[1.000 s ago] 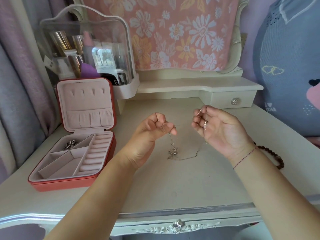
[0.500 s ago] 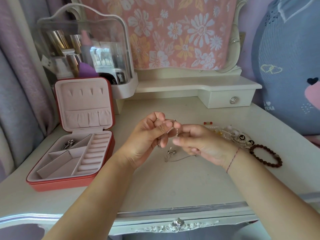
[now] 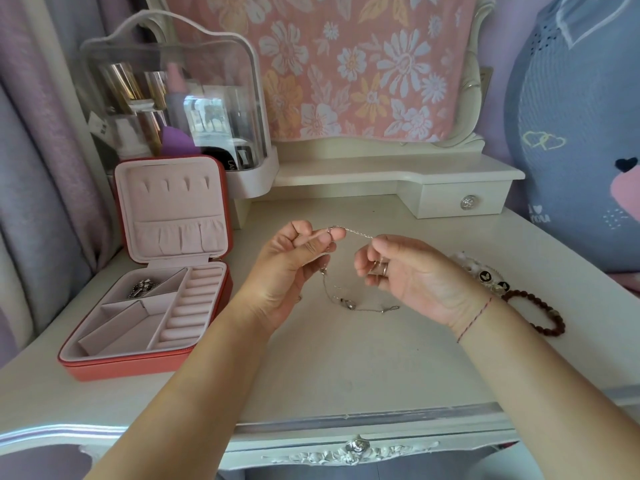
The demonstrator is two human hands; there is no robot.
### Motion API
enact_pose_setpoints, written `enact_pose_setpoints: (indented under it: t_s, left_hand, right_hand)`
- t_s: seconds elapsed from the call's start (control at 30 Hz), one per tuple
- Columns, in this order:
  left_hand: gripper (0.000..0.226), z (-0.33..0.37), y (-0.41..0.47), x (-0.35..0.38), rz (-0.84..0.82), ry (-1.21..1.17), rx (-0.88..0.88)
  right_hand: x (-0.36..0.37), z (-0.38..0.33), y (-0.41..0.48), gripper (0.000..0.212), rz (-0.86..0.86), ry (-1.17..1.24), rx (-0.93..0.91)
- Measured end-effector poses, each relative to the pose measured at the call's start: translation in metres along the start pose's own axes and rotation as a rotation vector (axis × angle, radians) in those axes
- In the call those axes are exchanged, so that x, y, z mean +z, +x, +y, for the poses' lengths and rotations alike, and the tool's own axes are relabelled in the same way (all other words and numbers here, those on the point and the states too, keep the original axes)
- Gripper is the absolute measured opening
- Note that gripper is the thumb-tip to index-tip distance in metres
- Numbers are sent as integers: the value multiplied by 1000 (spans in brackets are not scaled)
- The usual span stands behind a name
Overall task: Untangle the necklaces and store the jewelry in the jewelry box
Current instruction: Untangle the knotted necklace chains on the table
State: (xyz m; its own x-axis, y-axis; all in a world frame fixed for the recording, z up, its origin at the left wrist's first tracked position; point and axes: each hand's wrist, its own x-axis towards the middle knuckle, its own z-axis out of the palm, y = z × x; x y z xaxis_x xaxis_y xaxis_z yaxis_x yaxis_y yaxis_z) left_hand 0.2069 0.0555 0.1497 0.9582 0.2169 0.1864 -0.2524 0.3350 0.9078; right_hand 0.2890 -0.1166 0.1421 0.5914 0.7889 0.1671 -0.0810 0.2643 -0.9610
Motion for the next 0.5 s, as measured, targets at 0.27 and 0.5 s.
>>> enact_pose_setpoints:
  t_s: [0.27,0.5]
  left_hand:
    - [28,0,1,2,6,-3,-24]
    - [28,-2,1,6,-20,47,-29]
  right_hand:
    - [7,1,0,10,114,-85,77]
    - [17,6,1,6,255,-424,49]
